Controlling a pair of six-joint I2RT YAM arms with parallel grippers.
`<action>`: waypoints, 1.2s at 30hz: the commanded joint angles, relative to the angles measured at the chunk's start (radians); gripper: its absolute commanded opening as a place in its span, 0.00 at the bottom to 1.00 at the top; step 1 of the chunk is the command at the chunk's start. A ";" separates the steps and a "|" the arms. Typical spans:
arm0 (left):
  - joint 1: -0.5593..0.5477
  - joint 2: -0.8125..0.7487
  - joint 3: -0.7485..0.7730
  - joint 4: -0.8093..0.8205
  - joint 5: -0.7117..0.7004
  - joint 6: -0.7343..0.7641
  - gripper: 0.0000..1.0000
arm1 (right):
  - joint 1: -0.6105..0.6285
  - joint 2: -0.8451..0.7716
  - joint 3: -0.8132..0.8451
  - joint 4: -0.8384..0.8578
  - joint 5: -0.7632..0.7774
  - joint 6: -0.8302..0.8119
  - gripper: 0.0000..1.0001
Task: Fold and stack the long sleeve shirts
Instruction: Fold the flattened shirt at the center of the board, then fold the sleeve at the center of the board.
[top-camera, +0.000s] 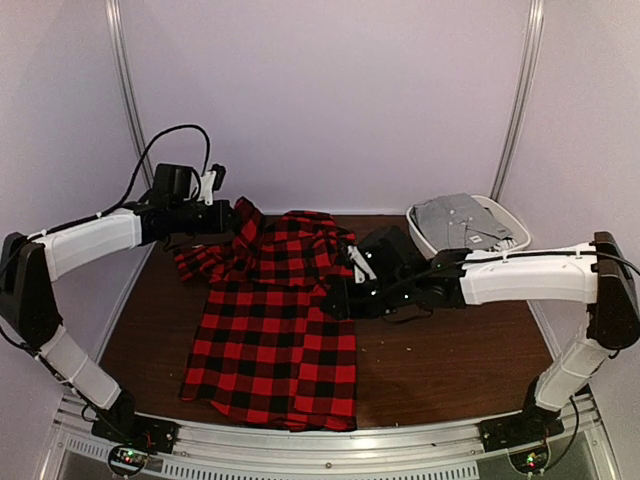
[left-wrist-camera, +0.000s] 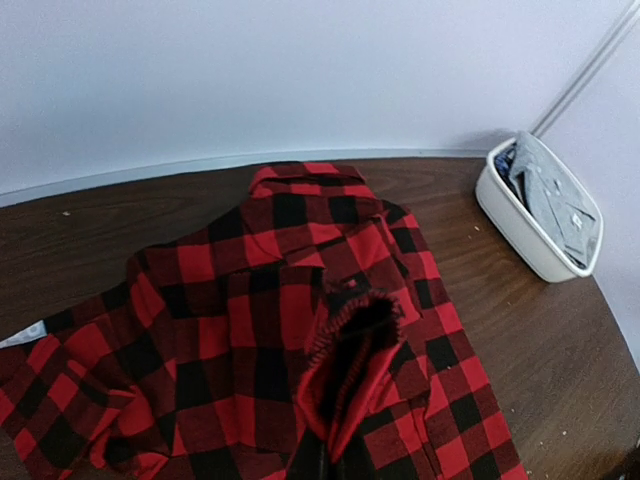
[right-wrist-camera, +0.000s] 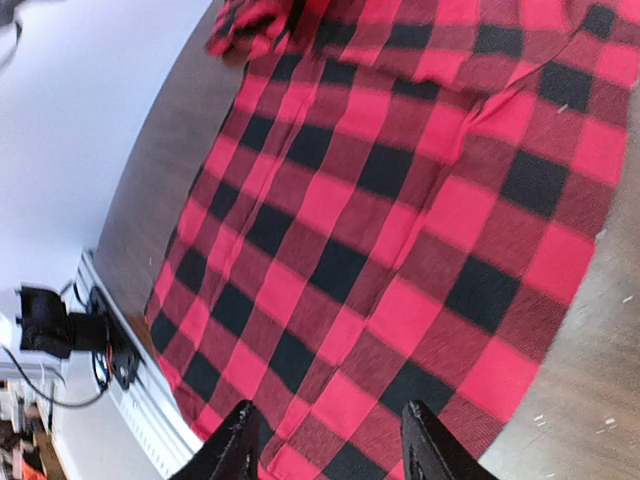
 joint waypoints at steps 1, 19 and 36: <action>-0.097 0.015 -0.020 0.046 0.087 0.049 0.00 | -0.130 -0.103 -0.036 0.033 0.103 -0.020 0.49; -0.434 0.117 -0.097 -0.096 0.094 0.068 0.00 | -0.278 -0.171 -0.150 0.106 0.090 -0.023 0.49; -0.612 0.108 -0.156 -0.104 0.067 0.036 0.00 | -0.278 -0.149 -0.216 0.176 0.063 0.010 0.49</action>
